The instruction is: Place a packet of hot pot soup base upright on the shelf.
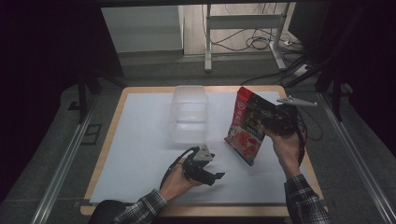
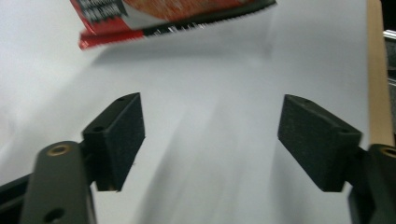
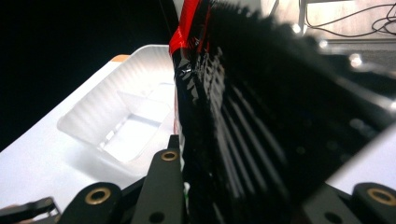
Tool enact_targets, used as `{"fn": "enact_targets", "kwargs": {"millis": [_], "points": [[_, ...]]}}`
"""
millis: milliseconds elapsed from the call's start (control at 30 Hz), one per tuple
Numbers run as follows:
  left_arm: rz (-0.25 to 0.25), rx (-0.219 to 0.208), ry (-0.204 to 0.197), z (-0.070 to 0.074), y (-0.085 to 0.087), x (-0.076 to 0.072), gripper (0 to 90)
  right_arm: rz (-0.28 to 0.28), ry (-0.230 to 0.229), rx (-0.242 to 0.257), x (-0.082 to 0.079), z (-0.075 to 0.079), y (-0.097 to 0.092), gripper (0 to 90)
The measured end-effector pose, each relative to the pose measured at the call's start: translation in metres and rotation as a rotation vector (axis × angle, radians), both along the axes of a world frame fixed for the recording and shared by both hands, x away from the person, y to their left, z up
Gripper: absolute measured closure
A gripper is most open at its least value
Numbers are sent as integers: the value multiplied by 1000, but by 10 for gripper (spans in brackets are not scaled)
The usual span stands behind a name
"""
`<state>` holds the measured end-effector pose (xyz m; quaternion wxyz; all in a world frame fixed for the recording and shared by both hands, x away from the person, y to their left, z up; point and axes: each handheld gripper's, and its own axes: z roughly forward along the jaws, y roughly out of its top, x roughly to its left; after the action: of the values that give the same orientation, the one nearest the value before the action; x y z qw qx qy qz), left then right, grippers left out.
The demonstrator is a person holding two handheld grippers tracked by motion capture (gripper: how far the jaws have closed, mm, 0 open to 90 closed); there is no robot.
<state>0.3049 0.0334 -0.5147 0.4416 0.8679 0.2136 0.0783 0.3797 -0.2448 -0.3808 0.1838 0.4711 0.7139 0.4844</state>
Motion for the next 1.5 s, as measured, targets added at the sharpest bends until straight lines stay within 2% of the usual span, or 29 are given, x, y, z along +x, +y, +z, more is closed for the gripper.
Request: {"fn": "enact_targets", "kwargs": {"millis": [33, 233, 333, 633, 733, 900, 1100, 1333, 1500], "points": [[5, -16, 8, 1, 1, -2, 193, 1, -1, -2, 1, 1, 0, 752], [14, -8, 6, 4, 11, -11, 96, 8, -12, -12, 12, 10, 5, 752], [44, -13, 15, 5, 25, -19, 64, 15, -20, -14, 19, 15, 8, 752], [91, 8, 18, 2, 53, -35, 11, 44, -42, -3, 39, 28, 22, 752], [92, 12, 18, 0, 58, -39, 7, 56, -50, 3, 46, 31, 29, 752], [100, 26, 1, -2, 62, -44, 0, 71, -64, 5, 58, 36, 40, 752], [99, 20, 4, -3, 65, -45, 0, 90, -86, 8, 74, 41, 52, 752], [95, 18, 2, -4, 66, -46, 0, 99, -86, 38, 92, 43, 60, 755], [91, 21, 4, -4, 65, -47, 0, 120, -113, 35, 107, 44, 71, 756]]}}
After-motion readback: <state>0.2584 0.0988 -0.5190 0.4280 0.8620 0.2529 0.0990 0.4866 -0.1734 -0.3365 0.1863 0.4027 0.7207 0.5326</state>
